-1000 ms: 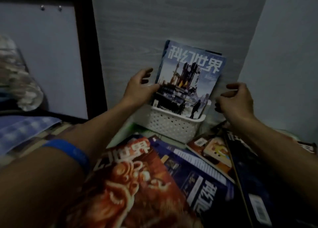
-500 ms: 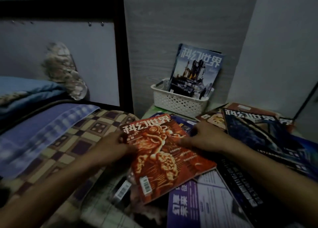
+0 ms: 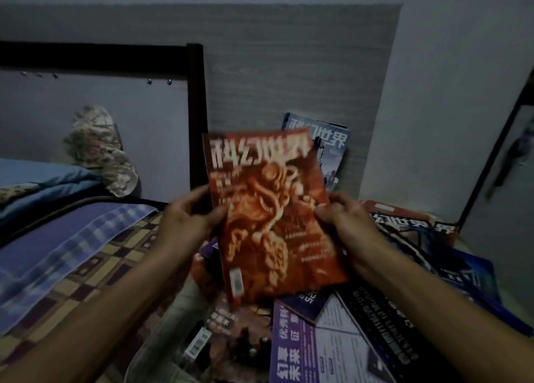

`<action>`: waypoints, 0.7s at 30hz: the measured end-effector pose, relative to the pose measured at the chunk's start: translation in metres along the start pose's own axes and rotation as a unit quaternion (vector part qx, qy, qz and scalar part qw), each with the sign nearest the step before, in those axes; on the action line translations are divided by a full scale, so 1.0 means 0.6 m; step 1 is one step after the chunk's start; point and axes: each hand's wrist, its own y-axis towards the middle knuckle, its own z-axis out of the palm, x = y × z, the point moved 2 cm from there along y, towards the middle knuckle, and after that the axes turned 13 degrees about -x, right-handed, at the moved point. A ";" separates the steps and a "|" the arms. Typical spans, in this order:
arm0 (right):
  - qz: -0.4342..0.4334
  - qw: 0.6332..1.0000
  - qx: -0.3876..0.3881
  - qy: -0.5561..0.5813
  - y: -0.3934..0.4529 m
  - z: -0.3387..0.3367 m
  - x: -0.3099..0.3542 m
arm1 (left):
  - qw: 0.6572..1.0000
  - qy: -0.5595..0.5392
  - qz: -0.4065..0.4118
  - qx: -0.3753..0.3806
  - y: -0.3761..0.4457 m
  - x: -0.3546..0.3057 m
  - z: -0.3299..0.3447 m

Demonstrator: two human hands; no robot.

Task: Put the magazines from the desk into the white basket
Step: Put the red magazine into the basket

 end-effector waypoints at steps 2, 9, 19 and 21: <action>-0.072 0.997 -0.003 0.040 0.008 -0.004 0.033 | 0.994 -0.002 0.112 -0.010 0.026 -0.043 0.013; -0.101 0.994 -0.005 -0.039 0.037 -0.012 0.001 | 0.983 0.032 0.181 0.006 0.066 -0.022 0.050; -0.208 0.973 -0.053 -0.087 0.100 -0.025 0.029 | 0.984 0.079 0.158 -0.006 0.137 0.030 0.093; -0.244 0.965 -0.070 -0.065 0.138 -0.022 0.074 | 0.980 0.074 0.186 0.003 0.191 -0.026 0.116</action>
